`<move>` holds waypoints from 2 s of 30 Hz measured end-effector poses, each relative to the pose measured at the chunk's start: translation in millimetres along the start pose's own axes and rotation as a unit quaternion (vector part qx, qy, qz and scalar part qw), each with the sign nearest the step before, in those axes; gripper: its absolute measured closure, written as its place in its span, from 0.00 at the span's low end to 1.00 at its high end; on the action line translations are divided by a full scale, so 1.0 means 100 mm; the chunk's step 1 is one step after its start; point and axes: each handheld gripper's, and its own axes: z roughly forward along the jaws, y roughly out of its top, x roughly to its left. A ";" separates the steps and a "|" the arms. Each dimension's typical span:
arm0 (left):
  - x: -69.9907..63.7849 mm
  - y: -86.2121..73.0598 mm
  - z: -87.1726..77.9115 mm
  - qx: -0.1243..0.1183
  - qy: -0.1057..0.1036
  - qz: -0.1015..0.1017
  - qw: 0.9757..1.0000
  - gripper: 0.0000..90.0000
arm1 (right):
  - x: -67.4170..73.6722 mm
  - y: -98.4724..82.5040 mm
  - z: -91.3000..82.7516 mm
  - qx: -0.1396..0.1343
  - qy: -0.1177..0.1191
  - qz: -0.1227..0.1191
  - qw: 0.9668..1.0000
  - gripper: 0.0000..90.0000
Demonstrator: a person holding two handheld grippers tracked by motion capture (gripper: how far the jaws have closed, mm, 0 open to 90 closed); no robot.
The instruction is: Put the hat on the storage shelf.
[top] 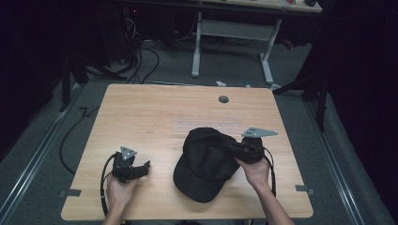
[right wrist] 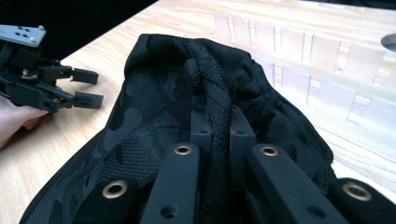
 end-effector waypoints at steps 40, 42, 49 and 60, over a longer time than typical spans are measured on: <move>-1.07 0.44 -0.32 0.163 -0.278 -0.041 0.946 0.18 | 0.15 0.16 -0.11 -0.030 0.048 -0.080 0.995 0.94; -1.09 0.44 -0.30 0.171 -0.282 -0.040 0.943 0.18 | 0.16 0.16 -0.11 -0.032 0.052 -0.083 0.995 0.94; -1.17 0.42 -0.25 0.183 -0.286 -0.028 0.940 0.18 | 0.17 0.16 -0.11 -0.041 0.064 -0.095 0.993 0.94; -1.27 0.38 -0.19 0.229 -0.310 -0.003 0.923 0.24 | 0.18 0.17 -0.10 -0.061 0.082 -0.112 0.988 0.94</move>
